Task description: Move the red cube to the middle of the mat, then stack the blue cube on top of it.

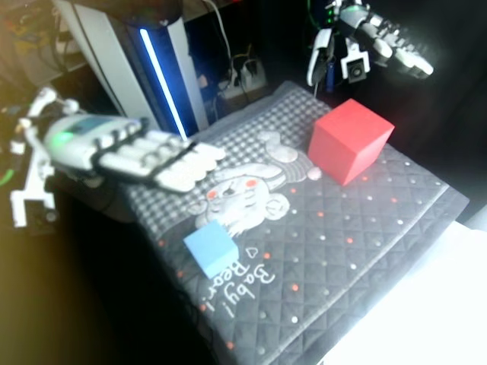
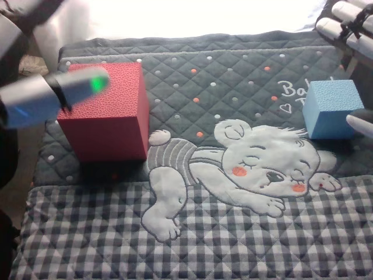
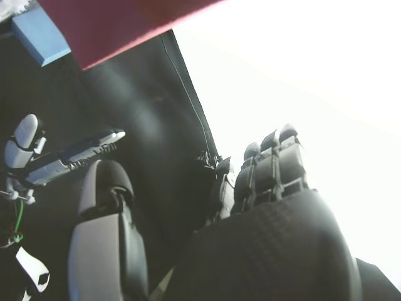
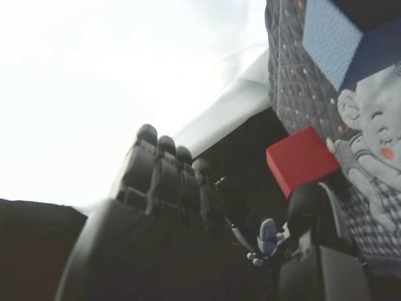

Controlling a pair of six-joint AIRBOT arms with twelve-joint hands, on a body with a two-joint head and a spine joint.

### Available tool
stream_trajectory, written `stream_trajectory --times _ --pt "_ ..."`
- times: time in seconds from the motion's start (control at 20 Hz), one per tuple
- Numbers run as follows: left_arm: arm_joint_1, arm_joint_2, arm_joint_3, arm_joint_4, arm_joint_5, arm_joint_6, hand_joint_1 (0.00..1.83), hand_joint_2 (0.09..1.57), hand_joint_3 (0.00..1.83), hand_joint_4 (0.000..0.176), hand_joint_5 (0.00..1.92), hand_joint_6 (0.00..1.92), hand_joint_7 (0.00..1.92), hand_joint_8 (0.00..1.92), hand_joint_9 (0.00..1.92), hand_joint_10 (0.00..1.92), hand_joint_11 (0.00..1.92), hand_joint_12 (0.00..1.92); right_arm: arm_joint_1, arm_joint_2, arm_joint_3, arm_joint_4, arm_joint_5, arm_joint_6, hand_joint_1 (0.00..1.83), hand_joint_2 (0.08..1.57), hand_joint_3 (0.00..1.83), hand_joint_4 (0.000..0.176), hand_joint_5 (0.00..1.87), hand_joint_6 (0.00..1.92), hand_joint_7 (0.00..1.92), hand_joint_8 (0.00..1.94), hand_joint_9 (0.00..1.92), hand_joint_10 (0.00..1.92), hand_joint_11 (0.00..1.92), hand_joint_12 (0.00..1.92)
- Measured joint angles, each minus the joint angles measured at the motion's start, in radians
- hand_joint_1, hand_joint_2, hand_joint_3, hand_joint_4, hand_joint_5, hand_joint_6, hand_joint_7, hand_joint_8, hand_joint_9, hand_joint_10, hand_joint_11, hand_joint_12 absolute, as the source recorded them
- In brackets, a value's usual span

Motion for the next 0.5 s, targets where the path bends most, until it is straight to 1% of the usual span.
stream_trajectory --times 0.05,0.1,0.15,0.2,0.25,0.3,0.35,0.4,0.45,0.5 --pt "0.0 0.005 -0.007 -0.003 -0.003 0.01 0.27 1.22 0.0 0.101 0.0 0.0 0.0 0.0 0.0 0.0 0.0 0.02 0.0 0.004 0.0 0.0 -0.006 0.0 0.32 1.3 0.01 0.0 0.0 0.0 0.0 0.0 0.0 0.0 0.0 0.8" --pt "0.0 0.013 -0.015 0.004 0.0 0.017 0.27 1.2 0.0 0.067 0.0 0.0 0.0 0.0 0.0 0.0 0.0 0.0 0.0 0.008 0.0 0.001 -0.007 0.0 0.35 1.28 0.0 0.0 0.0 0.0 0.0 0.0 0.0 0.0 0.0 0.82" --pt "0.0 0.013 -0.015 0.019 -0.001 0.019 0.31 1.18 0.0 0.067 0.0 0.0 0.0 0.0 0.0 0.0 0.0 0.0 0.0 0.014 0.0 -0.002 -0.011 0.0 0.37 1.26 0.0 0.0 0.0 0.0 0.0 0.0 0.0 0.0 0.0 0.83" --pt "0.0 0.013 -0.015 0.026 -0.001 0.019 0.36 1.17 0.0 0.06 0.0 0.0 0.0 0.0 0.0 0.0 0.0 0.0 0.0 0.02 -0.004 -0.005 -0.013 0.0 0.37 1.25 0.0 0.0 0.0 0.0 0.0 0.0 0.0 0.0 0.0 0.77" --pt "0.0 0.013 -0.017 0.028 0.002 0.019 0.37 1.16 0.0 0.059 0.0 0.0 0.0 0.0 0.0 0.0 0.0 0.0 0.0 0.022 -0.004 -0.006 -0.013 0.0 0.37 1.24 0.0 0.0 0.0 0.0 0.0 0.0 0.0 0.0 0.0 0.75" --pt "0.0 0.013 -0.017 0.026 0.002 0.02 0.42 1.15 0.0 0.081 0.0 0.0 0.0 0.0 0.0 0.0 0.0 0.0 0.0 0.027 -0.005 -0.013 -0.02 0.0 0.38 1.23 0.0 0.0 0.0 0.0 0.0 0.0 0.0 0.0 0.0 0.25" --pt "0.0 0.013 -0.017 0.023 0.003 0.02 0.41 1.13 0.0 0.105 0.0 0.0 0.0 0.0 0.0 0.0 0.0 0.0 0.0 0.03 -0.007 -0.013 -0.025 0.0 0.41 1.22 0.0 0.0 0.0 0.0 0.0 0.0 0.0 0.0 0.0 0.05" --pt "0.0 0.013 -0.017 0.02 0.006 0.02 0.39 1.12 0.0 0.104 0.0 0.0 0.0 0.0 0.0 0.0 0.0 0.0 0.0 0.03 -0.008 -0.013 -0.026 0.0 0.44 1.22 0.0 0.0 0.0 0.0 0.0 0.0 0.0 0.0 0.0 0.01" --pt "0.0 0.013 -0.017 0.016 0.009 0.02 0.44 1.1 0.0 0.094 0.0 0.0 0.0 0.0 0.0 0.0 0.0 0.0 0.0 0.03 -0.008 -0.013 -0.026 0.0 0.44 1.22 0.0 0.0 0.0 0.0 0.0 0.0 0.0 0.0 0.0 0.0" --pt "0.0 0.013 -0.017 0.016 0.018 0.02 0.45 1.1 0.0 0.092 0.0 0.0 0.0 0.0 0.0 0.0 0.0 0.0 0.0 0.03 -0.011 -0.013 -0.026 0.0 0.44 1.22 0.0 0.0 0.0 0.0 0.0 0.0 0.0 0.0 0.0 0.0"
